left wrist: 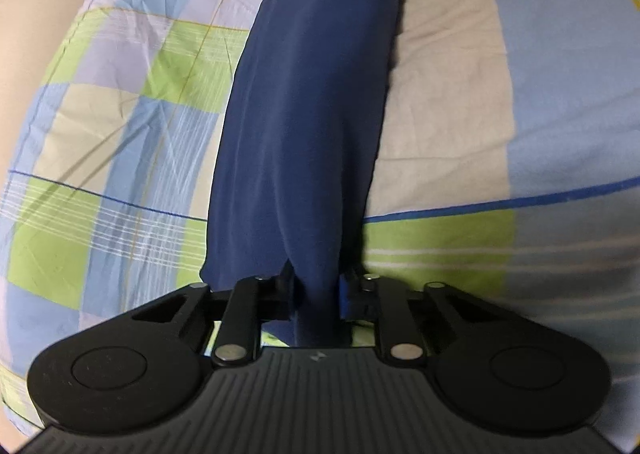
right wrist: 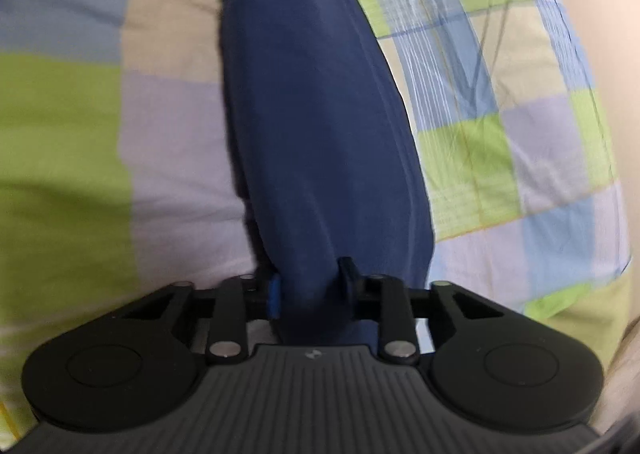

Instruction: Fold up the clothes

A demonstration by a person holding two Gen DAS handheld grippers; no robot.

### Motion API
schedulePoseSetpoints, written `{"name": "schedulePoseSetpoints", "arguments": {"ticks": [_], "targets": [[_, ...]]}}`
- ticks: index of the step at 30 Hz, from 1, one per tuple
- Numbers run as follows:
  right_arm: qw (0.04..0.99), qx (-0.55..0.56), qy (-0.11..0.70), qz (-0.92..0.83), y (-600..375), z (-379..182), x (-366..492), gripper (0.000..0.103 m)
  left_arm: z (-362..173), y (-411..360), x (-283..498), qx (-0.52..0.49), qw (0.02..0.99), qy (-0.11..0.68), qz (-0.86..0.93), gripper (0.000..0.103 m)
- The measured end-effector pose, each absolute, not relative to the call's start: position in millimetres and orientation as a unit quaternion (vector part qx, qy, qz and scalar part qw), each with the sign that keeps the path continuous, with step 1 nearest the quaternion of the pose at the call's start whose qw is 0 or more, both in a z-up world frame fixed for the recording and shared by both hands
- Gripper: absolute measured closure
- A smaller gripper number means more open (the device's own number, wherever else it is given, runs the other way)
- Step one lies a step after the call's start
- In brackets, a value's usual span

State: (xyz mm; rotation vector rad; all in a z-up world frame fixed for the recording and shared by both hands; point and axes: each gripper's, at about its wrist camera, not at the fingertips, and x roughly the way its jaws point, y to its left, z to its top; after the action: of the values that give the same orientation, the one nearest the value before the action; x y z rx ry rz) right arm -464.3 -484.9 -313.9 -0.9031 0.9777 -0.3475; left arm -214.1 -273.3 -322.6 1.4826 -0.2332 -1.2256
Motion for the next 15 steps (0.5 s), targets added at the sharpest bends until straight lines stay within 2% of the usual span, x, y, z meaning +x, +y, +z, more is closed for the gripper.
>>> {"name": "schedulePoseSetpoints", "arguments": {"ticks": [5,9,15], "targets": [[0.782,-0.419,0.426,-0.176,-475,-285,-482,0.087,-289,-243,-244,0.622,0.568,-0.095,-0.530,0.092],[0.782,-0.430,0.417,-0.173,-450,-255,-527,0.087,-259,-196,-301,0.606,0.549,-0.079,-0.570,0.092],[0.772,-0.422,0.451,-0.150,-432,-269,-591,0.085,-278,-164,-363,0.597,0.511,-0.040,-0.617,0.091]]}}
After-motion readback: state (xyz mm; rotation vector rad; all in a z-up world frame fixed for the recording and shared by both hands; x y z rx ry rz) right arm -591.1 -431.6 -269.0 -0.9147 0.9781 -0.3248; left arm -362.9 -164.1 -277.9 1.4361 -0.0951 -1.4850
